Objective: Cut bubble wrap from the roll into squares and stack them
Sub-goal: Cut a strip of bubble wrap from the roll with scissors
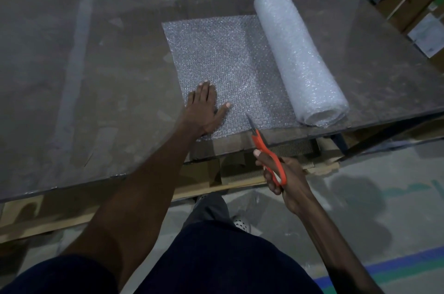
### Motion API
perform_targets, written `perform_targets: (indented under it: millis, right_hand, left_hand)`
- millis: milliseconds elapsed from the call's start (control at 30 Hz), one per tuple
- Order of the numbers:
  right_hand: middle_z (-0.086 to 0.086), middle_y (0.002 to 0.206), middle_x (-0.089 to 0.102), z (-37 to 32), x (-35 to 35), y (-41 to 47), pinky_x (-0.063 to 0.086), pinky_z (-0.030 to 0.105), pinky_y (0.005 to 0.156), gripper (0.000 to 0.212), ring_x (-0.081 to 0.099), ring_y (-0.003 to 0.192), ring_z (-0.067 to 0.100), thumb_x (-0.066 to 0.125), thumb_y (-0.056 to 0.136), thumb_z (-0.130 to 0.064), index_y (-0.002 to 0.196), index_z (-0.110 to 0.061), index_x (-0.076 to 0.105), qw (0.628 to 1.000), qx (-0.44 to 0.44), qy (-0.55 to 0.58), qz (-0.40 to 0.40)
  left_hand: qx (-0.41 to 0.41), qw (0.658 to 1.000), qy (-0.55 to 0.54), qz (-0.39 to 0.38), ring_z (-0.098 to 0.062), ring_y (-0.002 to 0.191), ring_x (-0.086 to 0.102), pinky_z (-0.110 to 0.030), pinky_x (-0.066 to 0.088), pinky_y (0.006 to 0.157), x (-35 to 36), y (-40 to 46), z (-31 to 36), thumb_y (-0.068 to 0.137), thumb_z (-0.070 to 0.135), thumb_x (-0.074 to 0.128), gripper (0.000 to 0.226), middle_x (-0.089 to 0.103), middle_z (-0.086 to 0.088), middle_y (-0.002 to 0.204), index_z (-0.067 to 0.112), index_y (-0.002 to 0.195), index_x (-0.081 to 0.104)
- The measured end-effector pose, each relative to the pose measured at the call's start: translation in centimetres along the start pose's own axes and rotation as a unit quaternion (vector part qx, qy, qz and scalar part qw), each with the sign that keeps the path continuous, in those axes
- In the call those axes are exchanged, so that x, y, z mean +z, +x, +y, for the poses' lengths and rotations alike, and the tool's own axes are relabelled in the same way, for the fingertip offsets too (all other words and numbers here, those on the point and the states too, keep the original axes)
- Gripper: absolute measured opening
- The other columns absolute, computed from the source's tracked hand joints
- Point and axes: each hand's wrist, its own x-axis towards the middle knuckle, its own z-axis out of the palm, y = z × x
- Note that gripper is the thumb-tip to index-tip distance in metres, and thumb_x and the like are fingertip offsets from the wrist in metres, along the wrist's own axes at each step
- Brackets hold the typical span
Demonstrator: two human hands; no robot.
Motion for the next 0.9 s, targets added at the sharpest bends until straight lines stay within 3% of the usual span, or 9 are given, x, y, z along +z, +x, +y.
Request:
perform_targets:
  millis: [167,400,533,700,900]
  right_hand:
    - [0.004,0.054,0.047,0.2,-0.4,0.0,0.029,0.019,0.035,0.065,0.038,0.039,0.01,0.083,0.08,-0.034,0.107,0.02,0.06,1.0,-0.012,-0.013,-0.012]
    - [0.003,0.053,0.051,-0.4,-0.1,0.2,0.028,0.019,0.035,0.055,0.041,0.039,0.011,0.082,0.08,-0.039,0.102,0.01,0.07,1.0,-0.004,-0.011,-0.001]
    - [0.002,0.051,0.05,-1.0,0.3,0.4,0.027,0.019,0.036,0.065,0.04,0.039,0.011,0.084,0.07,-0.045,0.101,0.011,0.069,1.0,-0.004,-0.013,-0.006]
    - [0.002,0.049,0.047,-1.0,0.4,0.3,0.026,0.018,0.033,0.064,0.038,0.036,0.01,0.082,0.08,-0.034,0.107,0.019,0.062,1.0,-0.011,-0.017,-0.007]
    - [0.0,0.05,0.051,-1.6,0.7,0.4,0.028,0.018,0.035,0.054,0.041,0.037,0.009,0.081,0.081,-0.038,0.102,0.011,0.069,1.0,0.004,-0.018,0.006]
  left_hand:
    - [0.001,1.0,0.001,-0.003,-0.027,0.154,-0.005,-0.048,-0.001,0.124,0.0,-0.1,-0.1,0.1,0.067,0.016,0.086,-0.002,-0.015,0.167,0.005,0.158,0.005]
    - [-0.003,1.0,0.002,-0.004,-0.028,0.154,-0.006,-0.048,-0.002,0.124,0.0,-0.5,0.1,0.1,0.068,0.014,0.087,-0.003,-0.015,0.167,0.005,0.158,0.003]
    - [-0.011,1.0,0.017,-0.003,-0.029,0.153,-0.006,-0.049,-0.002,0.124,0.0,-0.6,0.2,0.099,0.069,0.011,0.088,-0.004,-0.016,0.166,0.005,0.158,0.002]
    - [-0.013,1.0,0.018,-0.006,-0.029,0.153,-0.007,-0.049,-0.002,0.124,-0.2,-0.7,0.3,0.099,0.069,0.012,0.088,-0.004,-0.016,0.166,0.005,0.158,0.002]
    - [-0.01,1.0,0.021,-0.009,-0.03,0.153,-0.006,-0.049,-0.002,0.124,-0.2,-0.7,0.3,0.099,0.068,0.013,0.087,-0.004,-0.017,0.166,0.004,0.158,0.002]
